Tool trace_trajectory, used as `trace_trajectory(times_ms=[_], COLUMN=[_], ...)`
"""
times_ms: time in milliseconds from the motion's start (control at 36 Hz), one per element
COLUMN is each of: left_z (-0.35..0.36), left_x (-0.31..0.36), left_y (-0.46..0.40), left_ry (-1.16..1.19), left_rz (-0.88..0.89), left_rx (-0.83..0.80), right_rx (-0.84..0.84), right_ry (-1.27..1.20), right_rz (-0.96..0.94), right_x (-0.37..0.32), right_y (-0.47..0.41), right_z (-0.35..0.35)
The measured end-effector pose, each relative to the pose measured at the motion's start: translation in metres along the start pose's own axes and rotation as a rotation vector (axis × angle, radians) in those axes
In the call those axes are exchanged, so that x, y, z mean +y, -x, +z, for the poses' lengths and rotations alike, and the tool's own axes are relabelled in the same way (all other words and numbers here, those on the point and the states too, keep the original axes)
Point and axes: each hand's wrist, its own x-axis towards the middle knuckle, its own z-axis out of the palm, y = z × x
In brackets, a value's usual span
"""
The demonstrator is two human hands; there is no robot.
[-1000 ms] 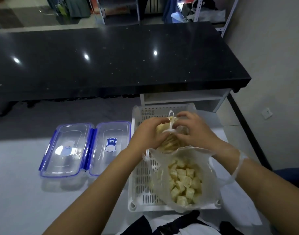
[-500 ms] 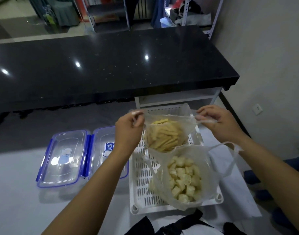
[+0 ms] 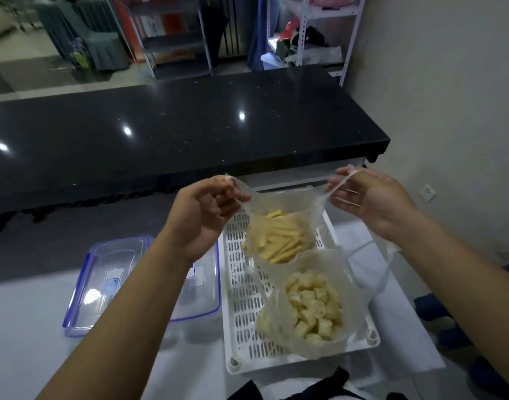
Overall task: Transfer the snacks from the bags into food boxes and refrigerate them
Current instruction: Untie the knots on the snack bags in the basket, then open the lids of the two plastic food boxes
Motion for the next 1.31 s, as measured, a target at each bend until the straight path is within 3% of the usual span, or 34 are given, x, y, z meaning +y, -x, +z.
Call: trace_trajectory(times_ms=[83,194,389,583,834,1056,1306], left_z=[0.001,0.007,0.012,0.013,0.019,0.019,0.024], left_x=[0.009,0.021,0.036,0.012,0.014,0.016,0.019], left_y=[-0.004,-0.008,-0.013,-0.022,-0.026,-0.009,0.043], left_ry=[0.279,0.264,0.262,0.101,-0.022,-0.248,-1.123], left_rz=[-0.118,-0.107,-0.001,-0.058,-0.062,-0.052,0.165], left_rx=[-0.034,-0.028,-0.133,0.046,0.055,0.060,0.228], right_rx=[-0.101,-0.208,-0.304,-0.215,-0.222,-0.239,-0.333], right_ry=[-0.226,-0.506,-0.528,-0.378,-0.334,0.086,0.960], right_rz=[0.090,0.138,-0.014,0.154,0.094,0.063,-0.452], right_x=[-0.016,-0.047,-0.080,-0.051,-0.053,-0.060,-0.070], right_y=[-0.004,-0.005,-0.008,-0.014,-0.012,0.001,0.069], right_z=[0.007,0.008,0.007,0.002,-0.002,-0.005,0.028])
